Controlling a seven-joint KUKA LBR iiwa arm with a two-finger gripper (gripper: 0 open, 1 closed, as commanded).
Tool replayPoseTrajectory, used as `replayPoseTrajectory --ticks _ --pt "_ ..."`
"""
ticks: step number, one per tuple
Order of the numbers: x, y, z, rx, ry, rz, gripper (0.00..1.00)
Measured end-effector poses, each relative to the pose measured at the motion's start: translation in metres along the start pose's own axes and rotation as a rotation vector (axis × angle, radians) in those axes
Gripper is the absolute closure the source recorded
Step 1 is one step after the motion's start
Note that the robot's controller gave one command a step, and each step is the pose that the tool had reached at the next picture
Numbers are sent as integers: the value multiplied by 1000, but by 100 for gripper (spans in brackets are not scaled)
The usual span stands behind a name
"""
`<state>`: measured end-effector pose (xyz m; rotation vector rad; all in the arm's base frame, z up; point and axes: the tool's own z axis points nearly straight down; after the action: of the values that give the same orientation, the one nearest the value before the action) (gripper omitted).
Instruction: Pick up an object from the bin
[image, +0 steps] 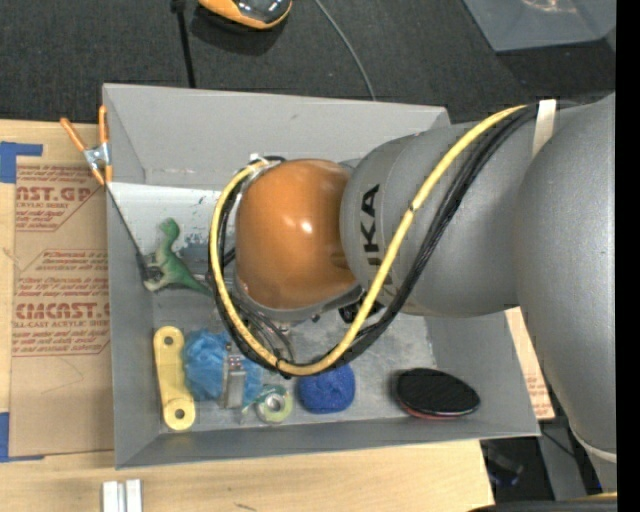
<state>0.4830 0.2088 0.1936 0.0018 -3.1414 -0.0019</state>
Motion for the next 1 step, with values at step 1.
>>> replayPoseTrajectory --ticks 1 --pt "-8 -9 22 -3 -6 -78 0"
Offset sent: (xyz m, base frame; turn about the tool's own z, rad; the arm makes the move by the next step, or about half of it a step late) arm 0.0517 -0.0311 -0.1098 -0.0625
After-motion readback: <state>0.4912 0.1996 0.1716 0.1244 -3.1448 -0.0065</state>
